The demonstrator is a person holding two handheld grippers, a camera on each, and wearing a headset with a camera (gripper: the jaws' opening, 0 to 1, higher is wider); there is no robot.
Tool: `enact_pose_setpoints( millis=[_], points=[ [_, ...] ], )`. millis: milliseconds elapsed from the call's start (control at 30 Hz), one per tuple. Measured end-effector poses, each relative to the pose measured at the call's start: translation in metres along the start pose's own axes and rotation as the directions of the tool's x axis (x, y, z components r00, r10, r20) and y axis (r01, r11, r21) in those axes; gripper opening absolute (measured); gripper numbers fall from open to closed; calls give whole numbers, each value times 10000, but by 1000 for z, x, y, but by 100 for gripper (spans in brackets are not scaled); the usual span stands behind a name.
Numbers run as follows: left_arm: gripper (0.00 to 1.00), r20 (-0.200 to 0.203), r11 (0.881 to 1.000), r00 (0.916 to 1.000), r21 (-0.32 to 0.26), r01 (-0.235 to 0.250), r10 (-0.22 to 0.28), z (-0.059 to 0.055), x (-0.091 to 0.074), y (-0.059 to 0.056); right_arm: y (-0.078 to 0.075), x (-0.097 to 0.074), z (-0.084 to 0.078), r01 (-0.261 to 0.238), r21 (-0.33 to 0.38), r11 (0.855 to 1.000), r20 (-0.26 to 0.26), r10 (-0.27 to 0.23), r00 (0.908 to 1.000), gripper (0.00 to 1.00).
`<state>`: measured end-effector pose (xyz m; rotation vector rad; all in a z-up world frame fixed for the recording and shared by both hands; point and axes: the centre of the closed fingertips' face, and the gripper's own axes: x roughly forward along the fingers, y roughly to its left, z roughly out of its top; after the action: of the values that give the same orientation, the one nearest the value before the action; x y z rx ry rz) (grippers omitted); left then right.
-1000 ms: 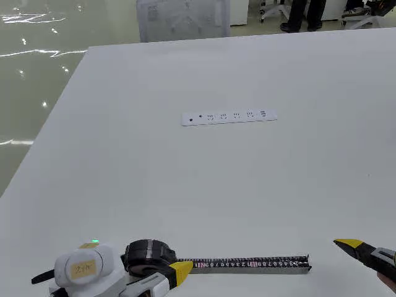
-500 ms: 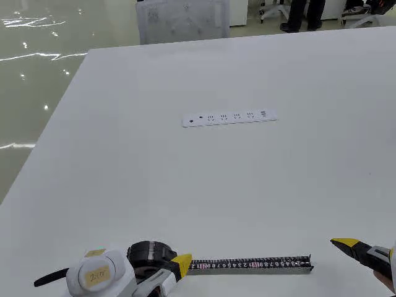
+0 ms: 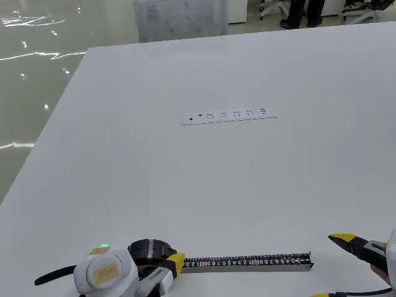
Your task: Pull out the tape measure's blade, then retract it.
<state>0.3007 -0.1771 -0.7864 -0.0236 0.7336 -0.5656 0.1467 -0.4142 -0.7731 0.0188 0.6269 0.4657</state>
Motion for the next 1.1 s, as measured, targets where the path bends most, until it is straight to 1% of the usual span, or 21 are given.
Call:
enact_pose_setpoints(
  millis=[100,167,200,333,400,467,633,833,967,1100],
  points=[
    [66,12,9999,10000,141,-70,70,-1,1,0,1,1,2,-25,-12,10000,8,25,10000,89],
    [66,18,10000,10000,-29,-64,64,-1,1,1,0,3,2,-35,-26,10000,21,35,10000,89],
    [65,-3,10000,10000,-18,-80,80,-1,1,1,0,3,2,-47,-28,10000,19,48,10000,89],
    [63,-64,9998,9998,134,-164,164,-2,2,3,1,7,2,-113,-37,9999,-4,113,9999,89],
    [63,-58,9998,9998,92,-187,188,-2,2,3,2,8,2,-141,-55,9999,-17,141,9999,88],
    [62,-113,9995,9998,264,-184,187,-3,2,3,1,9,1,-171,-51,9998,-22,171,9999,88],
    [62,-117,9994,9997,284,-202,206,-3,2,3,4,11,3,-242,-126,9996,-57,241,9997,88],
    [63,-263,9990,9992,344,-281,290,-4,3,4,2,14,0,-383,-418,9984,-259,372,9990,84],
    [63,-393,9992,9989,287,-260,272,-5,3,4,1,15,-1,-495,-458,9977,-307,481,9984,80],
    [63,-377,9992,9988,290,-287,297,-5,3,4,1,16,-4,-643,-454,9969,-439,623,9971,75]
  ],
)
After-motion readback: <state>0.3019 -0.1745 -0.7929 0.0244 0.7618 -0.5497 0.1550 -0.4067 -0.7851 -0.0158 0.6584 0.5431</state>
